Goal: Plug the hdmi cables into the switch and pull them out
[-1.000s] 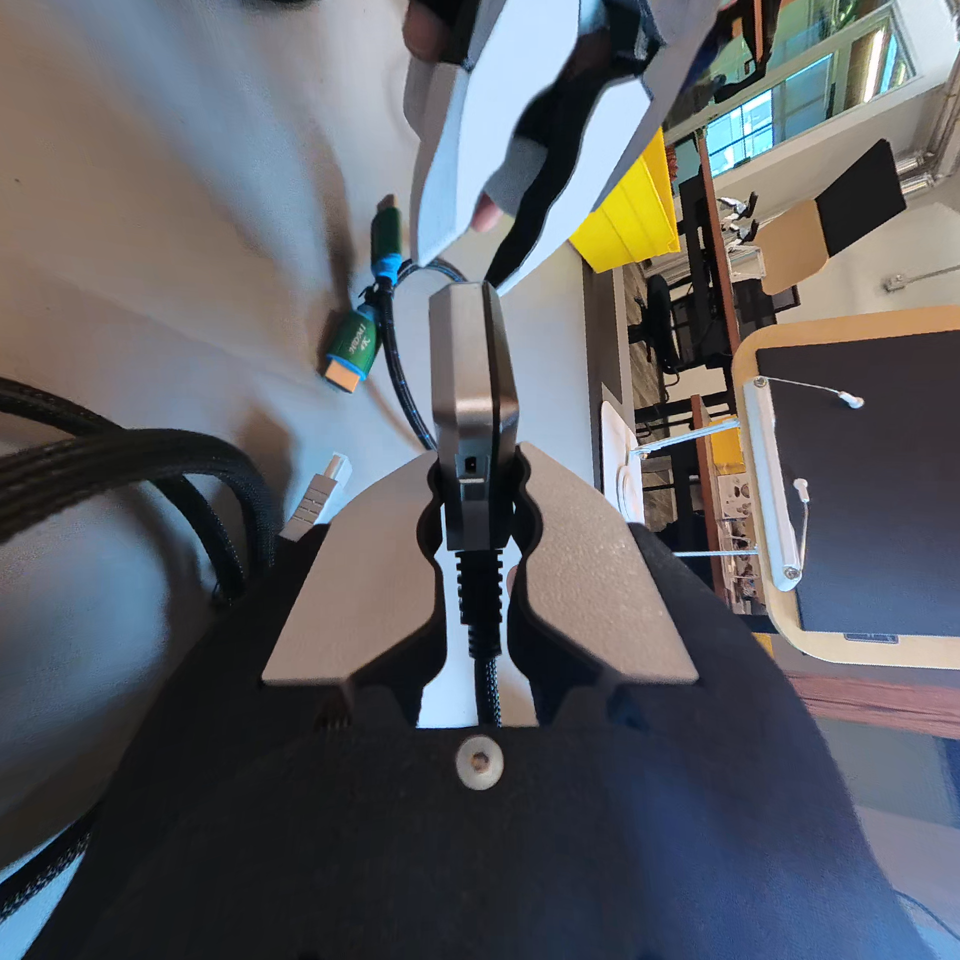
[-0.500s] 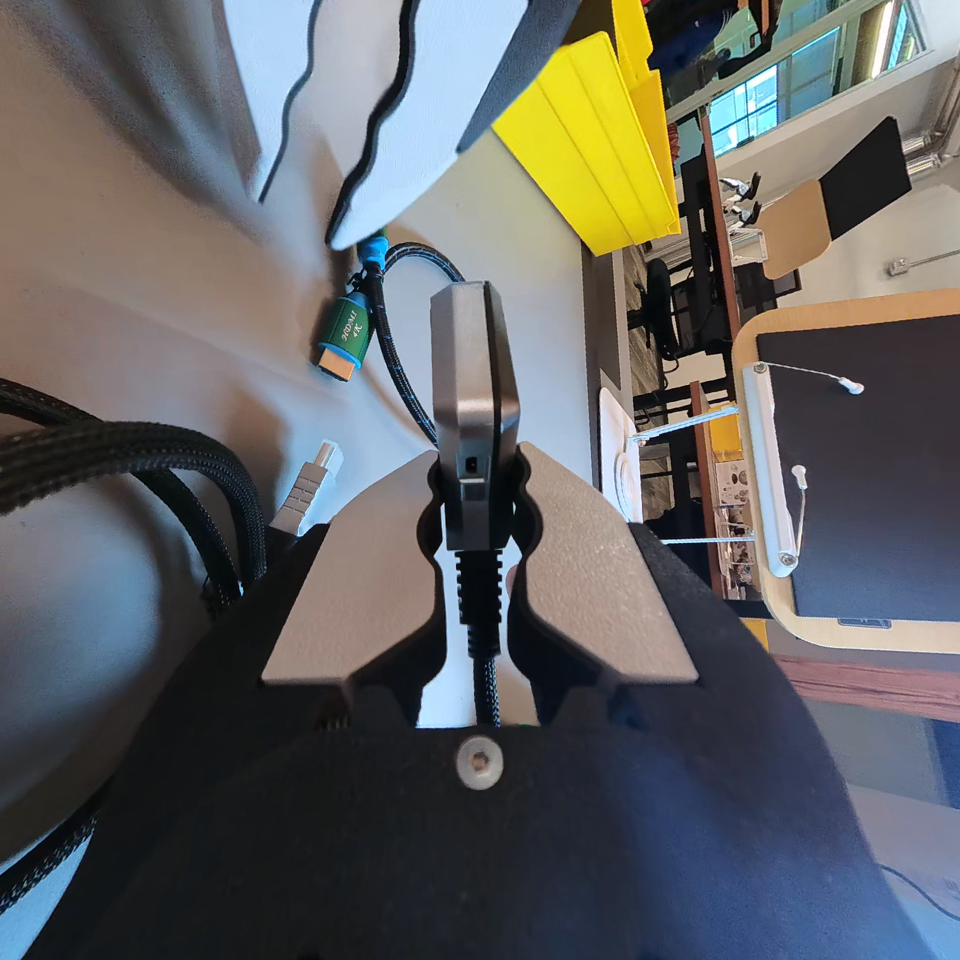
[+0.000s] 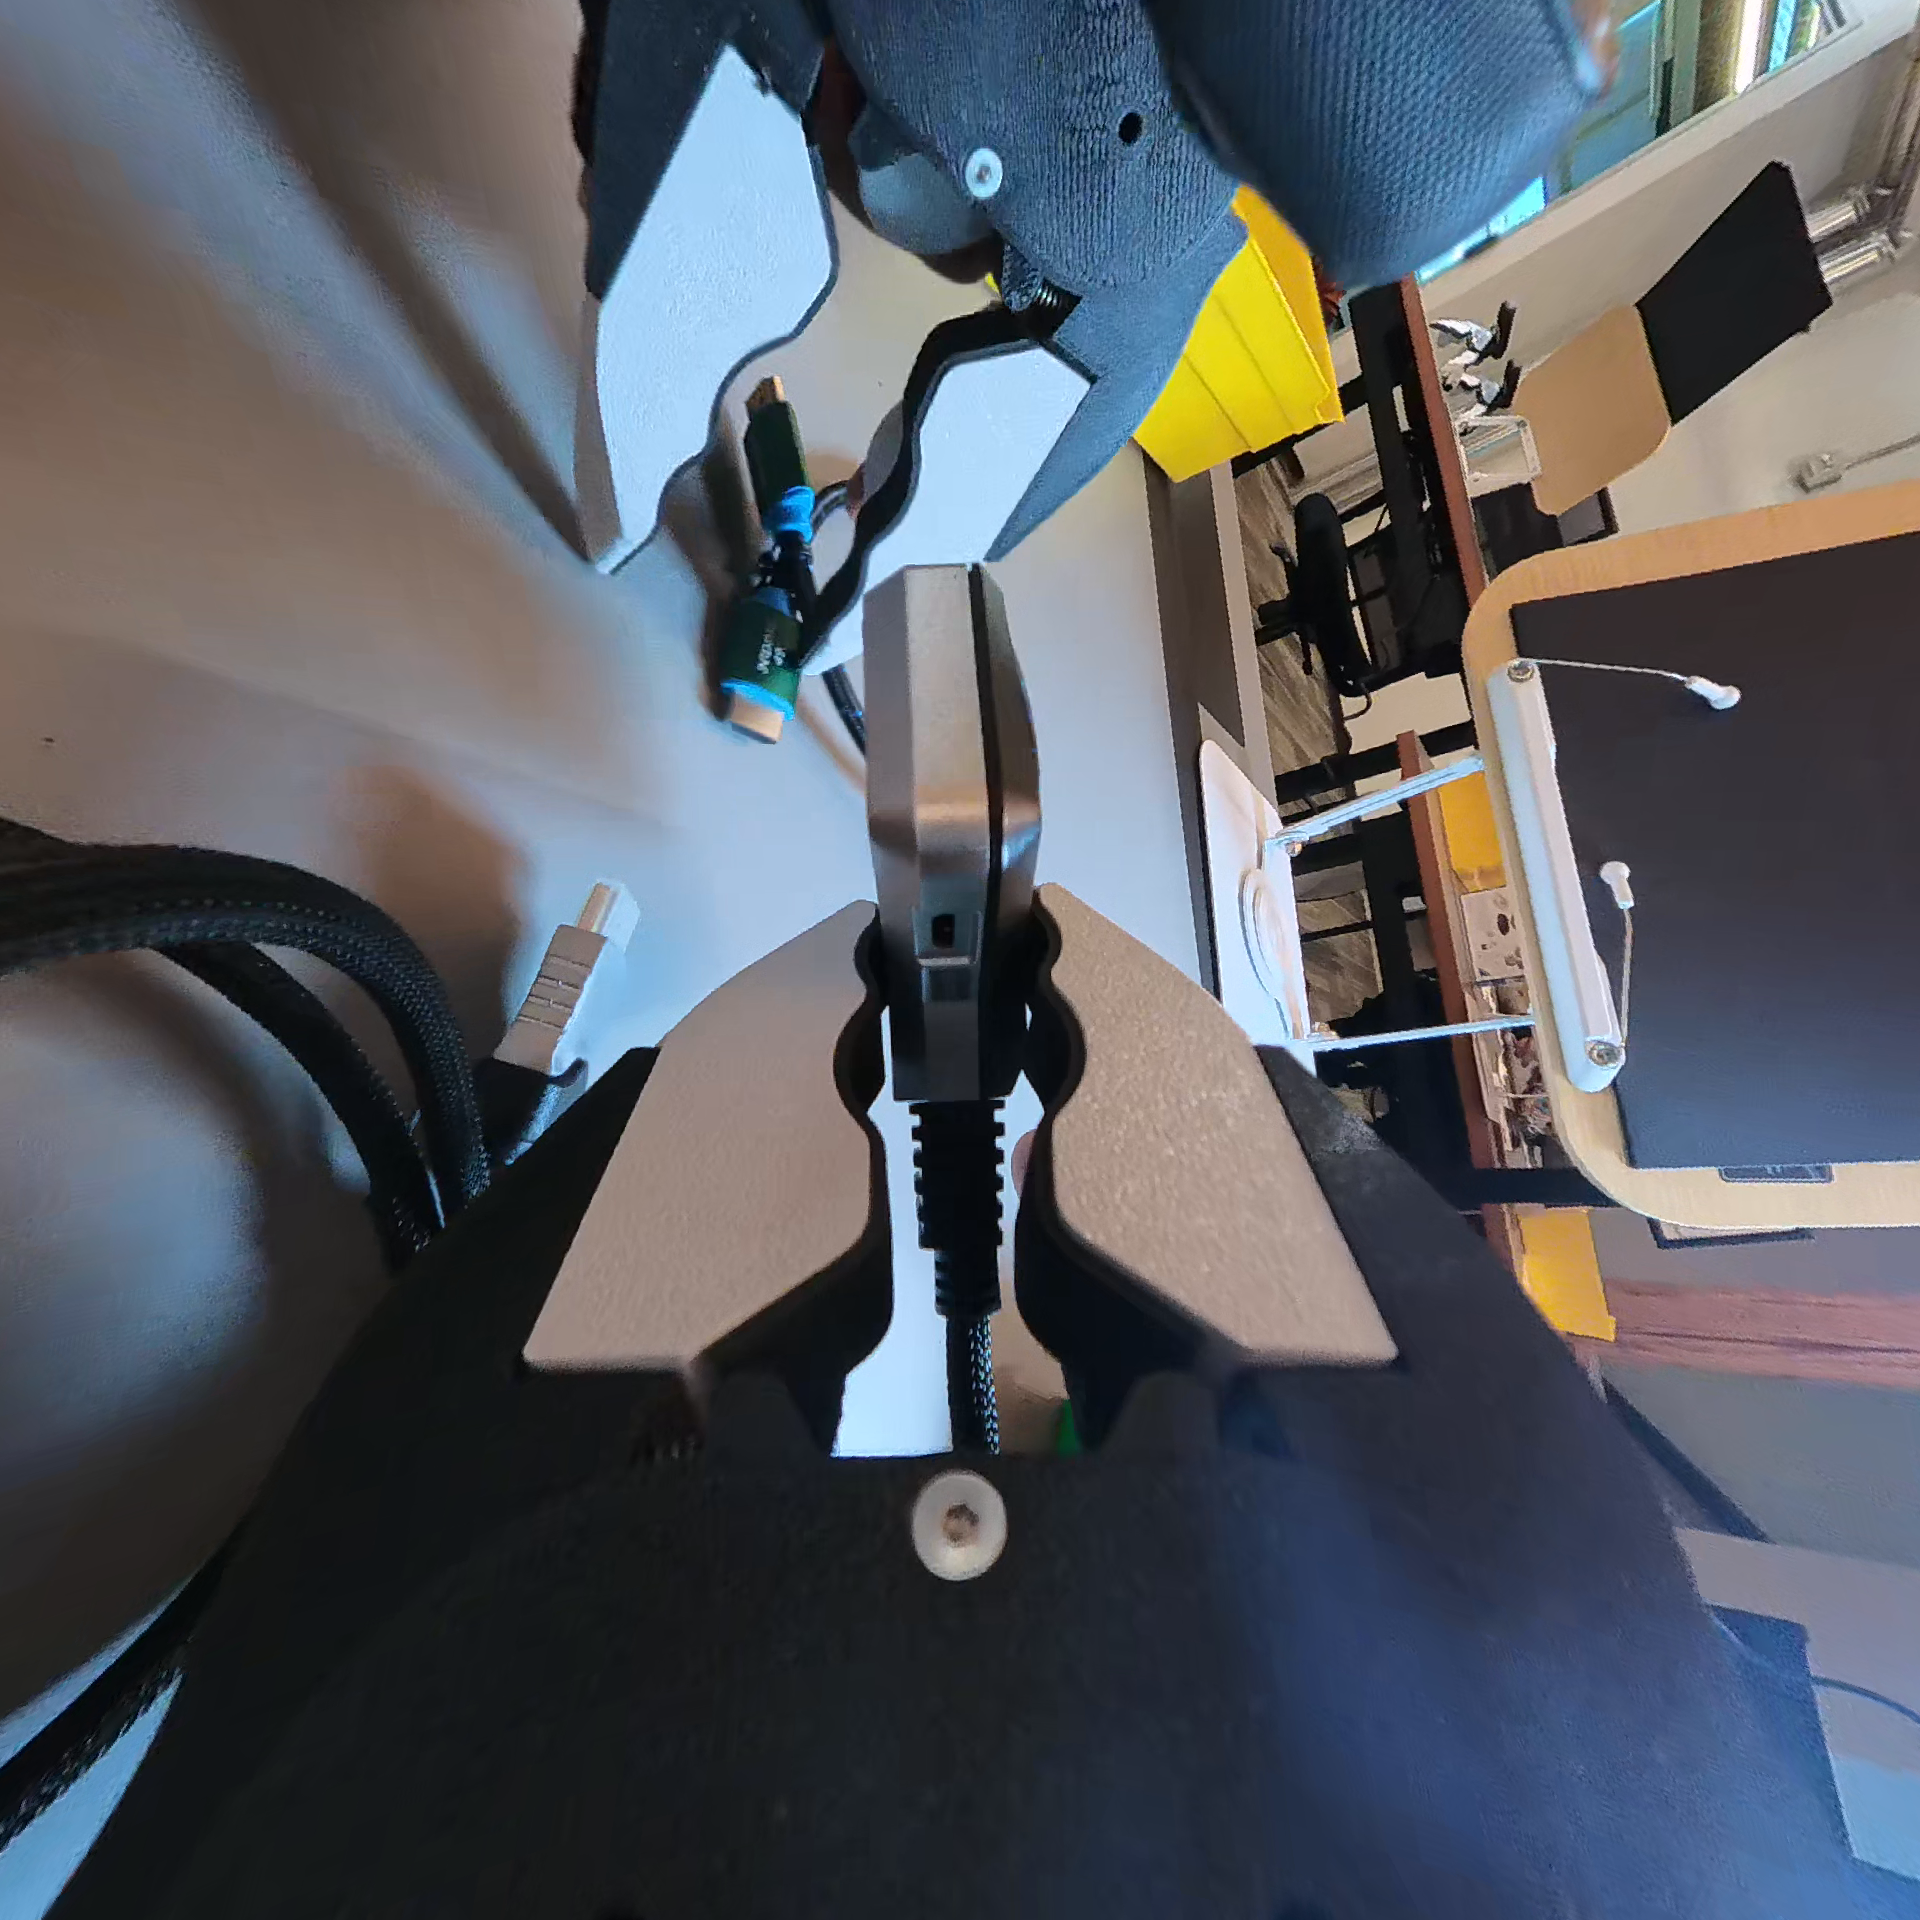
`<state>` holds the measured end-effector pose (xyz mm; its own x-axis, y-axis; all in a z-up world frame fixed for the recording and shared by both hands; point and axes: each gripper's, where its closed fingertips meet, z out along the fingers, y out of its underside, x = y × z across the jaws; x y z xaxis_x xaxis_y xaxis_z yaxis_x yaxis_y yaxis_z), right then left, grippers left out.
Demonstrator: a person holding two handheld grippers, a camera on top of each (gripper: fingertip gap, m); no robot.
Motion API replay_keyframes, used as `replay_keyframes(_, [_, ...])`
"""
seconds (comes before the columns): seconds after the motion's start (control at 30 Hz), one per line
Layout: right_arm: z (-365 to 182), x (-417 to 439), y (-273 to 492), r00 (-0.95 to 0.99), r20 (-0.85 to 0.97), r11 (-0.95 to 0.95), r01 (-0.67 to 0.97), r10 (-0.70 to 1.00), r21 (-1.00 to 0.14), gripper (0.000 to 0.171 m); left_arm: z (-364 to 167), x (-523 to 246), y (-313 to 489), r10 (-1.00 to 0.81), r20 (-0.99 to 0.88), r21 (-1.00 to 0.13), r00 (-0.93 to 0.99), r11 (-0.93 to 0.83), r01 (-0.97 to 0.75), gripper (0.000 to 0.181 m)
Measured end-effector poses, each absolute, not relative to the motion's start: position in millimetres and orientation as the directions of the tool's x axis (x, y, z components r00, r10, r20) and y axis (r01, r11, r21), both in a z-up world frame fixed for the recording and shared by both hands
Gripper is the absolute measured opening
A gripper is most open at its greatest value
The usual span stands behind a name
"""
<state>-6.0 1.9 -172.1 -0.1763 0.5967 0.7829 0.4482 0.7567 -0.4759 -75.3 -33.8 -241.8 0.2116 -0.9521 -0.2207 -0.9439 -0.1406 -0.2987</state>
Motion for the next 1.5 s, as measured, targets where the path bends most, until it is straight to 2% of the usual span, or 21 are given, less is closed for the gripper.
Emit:
replay_keyframes(0.33, [-171.9, -3.9, 4.1, -0.170, 0.769, 0.742, 0.450, 0.617, -0.497, 0.023, -241.7, -85.3, -11.9, -0.942, -0.240, -0.286, 0.233, -0.161, -0.945, 0.045])
replay_keyframes(0.5, [-172.5, -3.6, 4.5, -0.168, 0.765, 0.738, 0.453, 0.621, -0.500, 0.023, -245.8, -97.1, -7.3, -0.926, -0.092, -0.253, 0.367, -0.335, -0.908, 0.050])
replay_keyframes(0.57, [-171.8, -3.9, 4.0, -0.167, 0.765, 0.739, 0.450, 0.622, -0.502, 0.023, -248.3, -99.3, -7.6, -0.893, 0.019, -0.260, 0.449, -0.438, -0.860, 0.045])
replay_keyframes(0.67, [-171.6, -4.4, 2.3, -0.169, 0.773, 0.747, 0.446, 0.611, -0.493, 0.023, -247.8, -104.1, -8.5, -0.919, 0.013, -0.236, 0.395, -0.387, -0.891, 0.022])
replay_keyframes(0.9, [-178.9, -7.4, 0.7, -0.202, 0.794, 0.772, 0.460, 0.573, -0.439, 0.023, -246.9, -103.0, -14.0, -0.945, -0.047, -0.234, 0.323, -0.303, -0.924, 0.021])
replay_keyframes(0.97, [-179.0, -8.1, -1.8, -0.210, 0.806, 0.786, 0.453, 0.553, -0.421, 0.023, -245.2, -94.0, -22.0, -0.949, -0.017, -0.275, 0.314, -0.298, -0.914, 0.021])
replay_keyframes(1.03, [-177.7, -9.8, -9.2, -0.225, 0.826, 0.815, 0.427, 0.516, -0.392, 0.023, -237.3, -76.9, -31.2, -0.943, 0.051, -0.362, 0.329, -0.324, -0.874, 0.021])
replay_keyframes(1.13, [-179.1, -13.7, -16.6, -0.260, 0.873, 0.865, 0.412, 0.413, -0.286, 0.023, -220.4, -56.3, -37.7, -0.919, 0.175, -0.483, 0.353, -0.393, -0.782, 0.021])
replay_keyframes(1.23, [-182.1, -17.4, -23.5, -0.284, 0.893, 0.891, 0.395, 0.348, -0.222, 0.023, -214.8, -47.1, -37.0, -0.892, 0.253, -0.544, 0.375, -0.451, -0.707, 0.021])
replay_keyframes(1.43, [-185.9, -15.7, -15.8, -0.275, 0.875, 0.866, 0.427, 0.398, -0.260, 0.023, -234.0, -56.0, -34.6, -0.933, 0.030, -0.496, 0.359, -0.325, -0.805, 0.022])
replay_keyframes(1.5, [-187.0, -15.6, -13.0, -0.271, 0.869, 0.858, 0.436, 0.413, -0.272, 0.023, -231.2, -60.6, -34.5, -0.944, -0.055, -0.463, 0.324, -0.263, -0.847, 0.029])
